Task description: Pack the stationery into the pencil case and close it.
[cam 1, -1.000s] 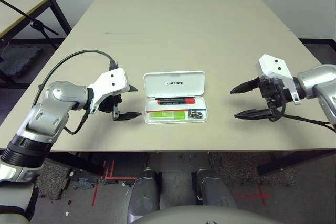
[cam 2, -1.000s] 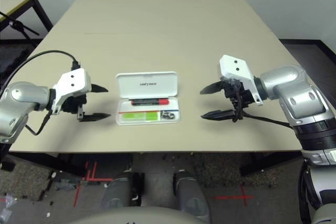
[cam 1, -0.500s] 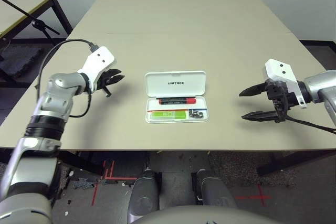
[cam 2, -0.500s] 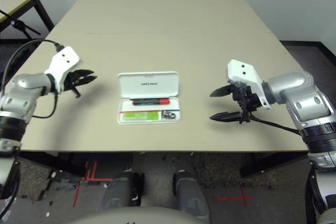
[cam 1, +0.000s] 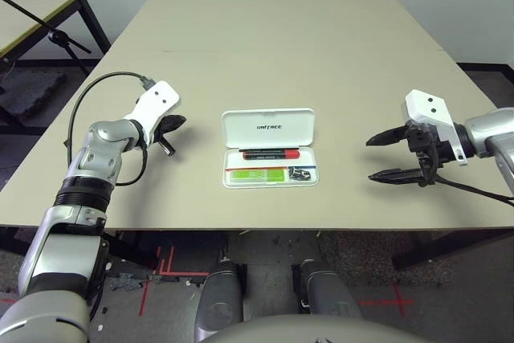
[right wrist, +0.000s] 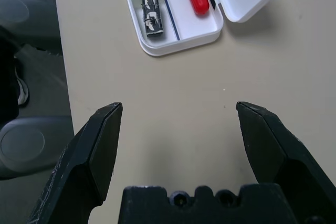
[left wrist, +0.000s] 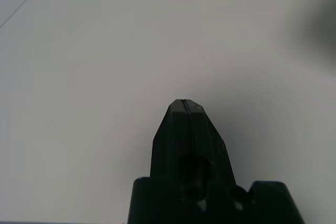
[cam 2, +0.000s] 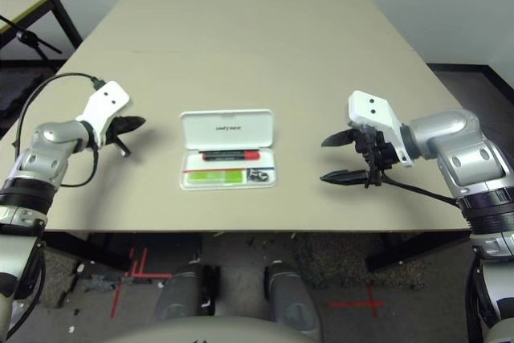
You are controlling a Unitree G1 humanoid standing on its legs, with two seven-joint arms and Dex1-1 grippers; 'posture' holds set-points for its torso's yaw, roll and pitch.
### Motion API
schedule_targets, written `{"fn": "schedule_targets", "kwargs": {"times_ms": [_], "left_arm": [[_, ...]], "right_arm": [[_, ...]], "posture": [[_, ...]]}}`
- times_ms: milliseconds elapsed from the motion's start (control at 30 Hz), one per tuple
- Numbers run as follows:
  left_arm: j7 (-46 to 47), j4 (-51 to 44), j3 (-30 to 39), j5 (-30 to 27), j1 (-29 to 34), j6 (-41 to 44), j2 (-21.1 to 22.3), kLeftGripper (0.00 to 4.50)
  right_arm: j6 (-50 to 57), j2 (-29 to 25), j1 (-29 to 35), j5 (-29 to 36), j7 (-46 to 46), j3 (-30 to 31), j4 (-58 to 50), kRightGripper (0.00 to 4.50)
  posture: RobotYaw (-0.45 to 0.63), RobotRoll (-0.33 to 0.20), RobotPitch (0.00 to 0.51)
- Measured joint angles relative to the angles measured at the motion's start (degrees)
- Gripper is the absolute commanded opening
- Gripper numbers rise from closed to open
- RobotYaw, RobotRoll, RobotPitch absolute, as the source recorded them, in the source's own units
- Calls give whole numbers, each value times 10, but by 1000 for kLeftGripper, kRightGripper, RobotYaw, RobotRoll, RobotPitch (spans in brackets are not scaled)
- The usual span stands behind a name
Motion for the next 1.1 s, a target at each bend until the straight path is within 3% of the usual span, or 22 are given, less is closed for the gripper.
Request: {"fn": "schedule_targets", "kwargs": {"times_ms": [333,800,1100], "left_arm": [[-24,-14,-3,-9,-16,19,-66,8],[-141,-218,-19,-47,56,48,-47,8],[-175,-324,-71,-54,102,101,-43,8]], "right_arm": [[0,3,0,-3,-3,0,-1,4500],[0,3,7,-4,-6,0,-4,4500],[-2,5,7,-9,-7,1,-4,4500]], "posture": [[-26,0,42],[-24,0,52],[-21,0,51]]}}
